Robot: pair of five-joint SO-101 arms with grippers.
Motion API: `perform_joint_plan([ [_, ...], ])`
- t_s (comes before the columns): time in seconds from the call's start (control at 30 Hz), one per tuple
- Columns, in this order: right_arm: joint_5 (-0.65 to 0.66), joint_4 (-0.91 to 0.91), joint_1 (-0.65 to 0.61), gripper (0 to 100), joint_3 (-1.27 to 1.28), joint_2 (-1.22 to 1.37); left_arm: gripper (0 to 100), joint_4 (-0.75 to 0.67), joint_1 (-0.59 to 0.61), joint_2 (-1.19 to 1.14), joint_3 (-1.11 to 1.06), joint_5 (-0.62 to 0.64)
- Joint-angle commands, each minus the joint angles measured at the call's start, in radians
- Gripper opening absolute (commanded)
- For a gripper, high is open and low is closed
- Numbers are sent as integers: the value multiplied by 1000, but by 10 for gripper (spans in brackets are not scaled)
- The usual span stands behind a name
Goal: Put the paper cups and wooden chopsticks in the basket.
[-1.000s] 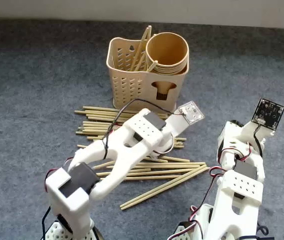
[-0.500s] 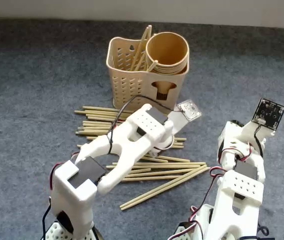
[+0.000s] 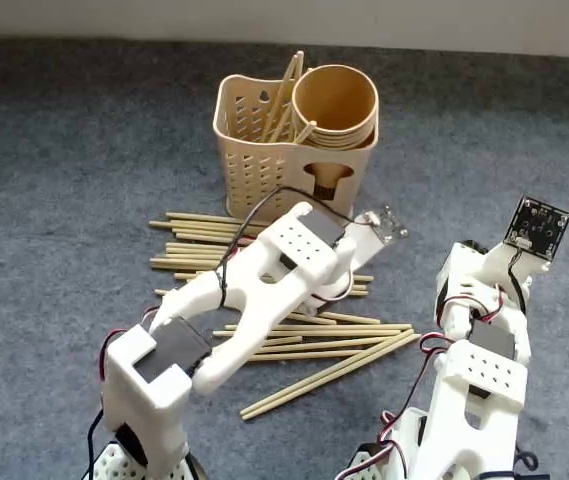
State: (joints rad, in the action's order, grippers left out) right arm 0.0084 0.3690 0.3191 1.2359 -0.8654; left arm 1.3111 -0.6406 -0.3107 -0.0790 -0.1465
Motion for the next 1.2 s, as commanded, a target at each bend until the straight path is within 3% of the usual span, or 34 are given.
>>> perform_joint_plan([
  [0.0, 14, -28, -8, 13, -7, -10, 6, 21, -16, 197, -30, -9],
  [0.33, 14, -28, -12, 13, -7, -10, 6, 21, -13, 572, -166, -11],
  [0.67, 14, -28, -13, 13, -7, -10, 6, -68, 79, 826, -208, -9],
  [1.17, 14, -28, -13, 13, -7, -10, 6, -436, 188, 1150, -206, -3],
])
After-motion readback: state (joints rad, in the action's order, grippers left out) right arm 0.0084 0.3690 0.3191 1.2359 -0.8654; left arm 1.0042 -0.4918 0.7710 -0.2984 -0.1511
